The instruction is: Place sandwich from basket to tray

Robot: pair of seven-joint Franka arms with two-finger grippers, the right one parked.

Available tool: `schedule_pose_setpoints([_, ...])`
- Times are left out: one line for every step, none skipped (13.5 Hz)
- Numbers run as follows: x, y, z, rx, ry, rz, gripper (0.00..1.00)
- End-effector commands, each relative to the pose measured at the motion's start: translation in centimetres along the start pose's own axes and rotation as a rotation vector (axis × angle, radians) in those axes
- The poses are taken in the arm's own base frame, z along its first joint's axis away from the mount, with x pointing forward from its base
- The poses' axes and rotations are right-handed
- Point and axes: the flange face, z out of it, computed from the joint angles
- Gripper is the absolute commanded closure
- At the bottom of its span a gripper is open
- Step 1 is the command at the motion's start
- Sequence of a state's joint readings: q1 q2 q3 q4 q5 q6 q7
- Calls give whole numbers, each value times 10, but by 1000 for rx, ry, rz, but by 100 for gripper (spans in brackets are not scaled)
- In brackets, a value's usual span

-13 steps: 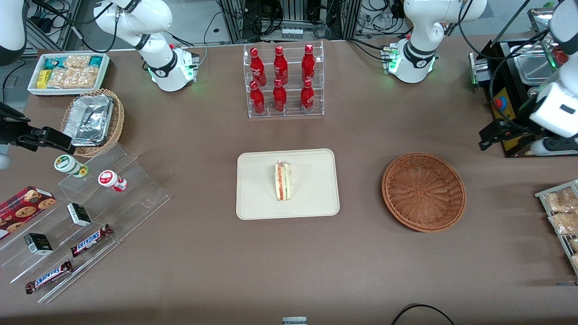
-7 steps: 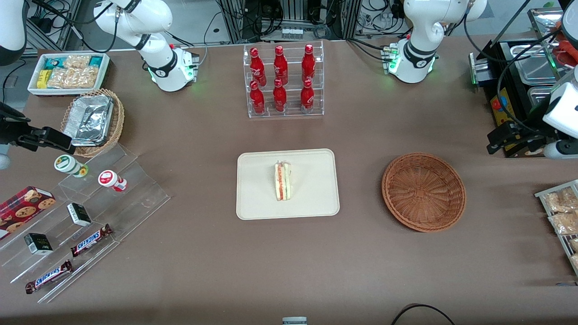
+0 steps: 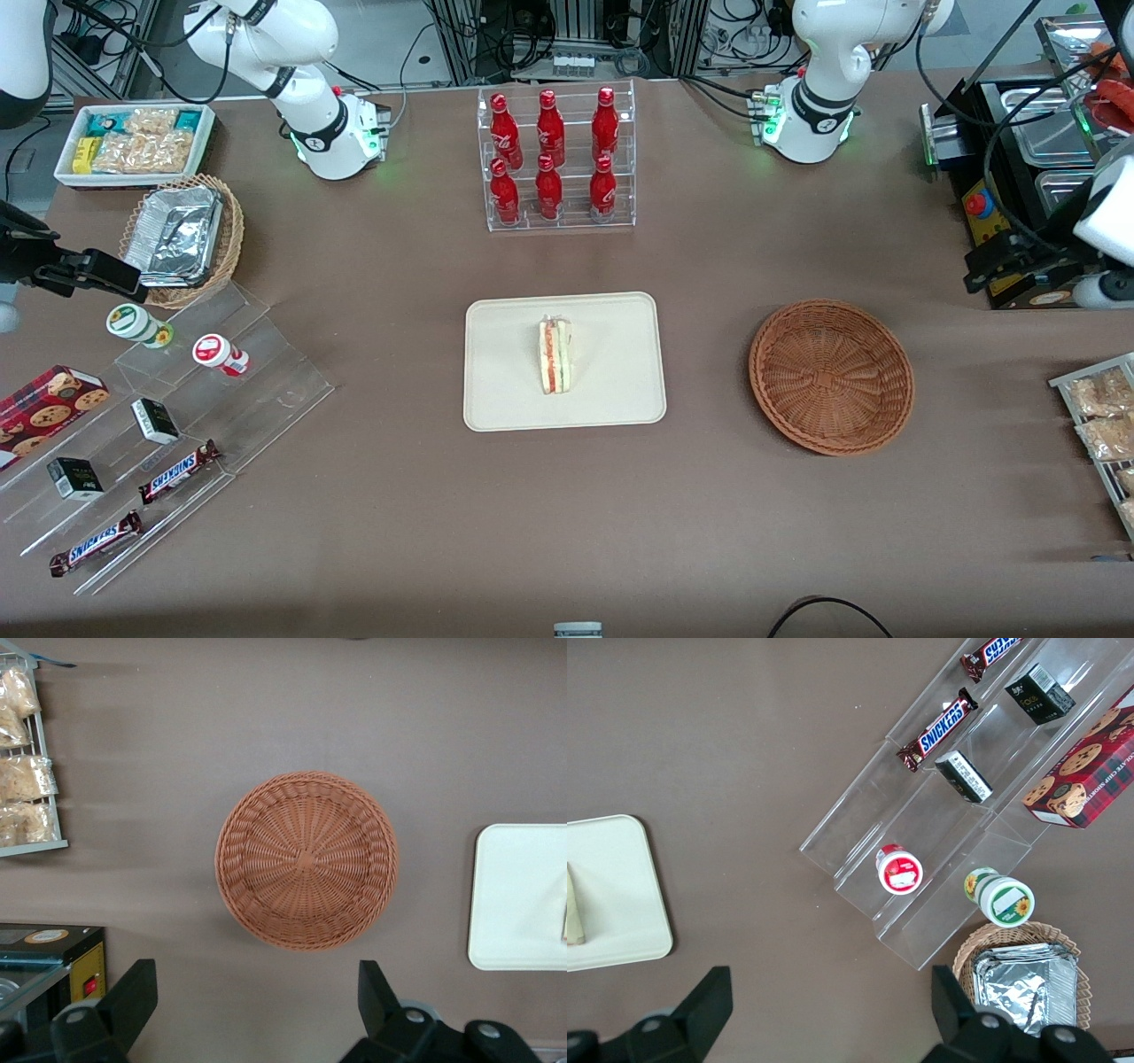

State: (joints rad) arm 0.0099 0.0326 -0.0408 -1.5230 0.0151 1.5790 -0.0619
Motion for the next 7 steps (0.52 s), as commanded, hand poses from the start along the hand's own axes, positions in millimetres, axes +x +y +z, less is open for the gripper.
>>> schedule_pose_setpoints([-18, -2, -18, 7, -8, 38, 0])
schedule_pose_setpoints([-19, -3, -15, 6, -14, 34, 0])
schedule_pose_setpoints([-18, -3, -16, 5, -19, 37, 0])
schedule_pose_setpoints([-17, -3, -15, 6, -20, 49, 0])
schedule_pose_setpoints([-16, 1, -15, 7, -22, 56, 0])
schedule_pose_setpoints([-16, 4, -15, 7, -22, 60, 0])
schedule_pose_setpoints([-16, 4, -16, 7, -20, 64, 0])
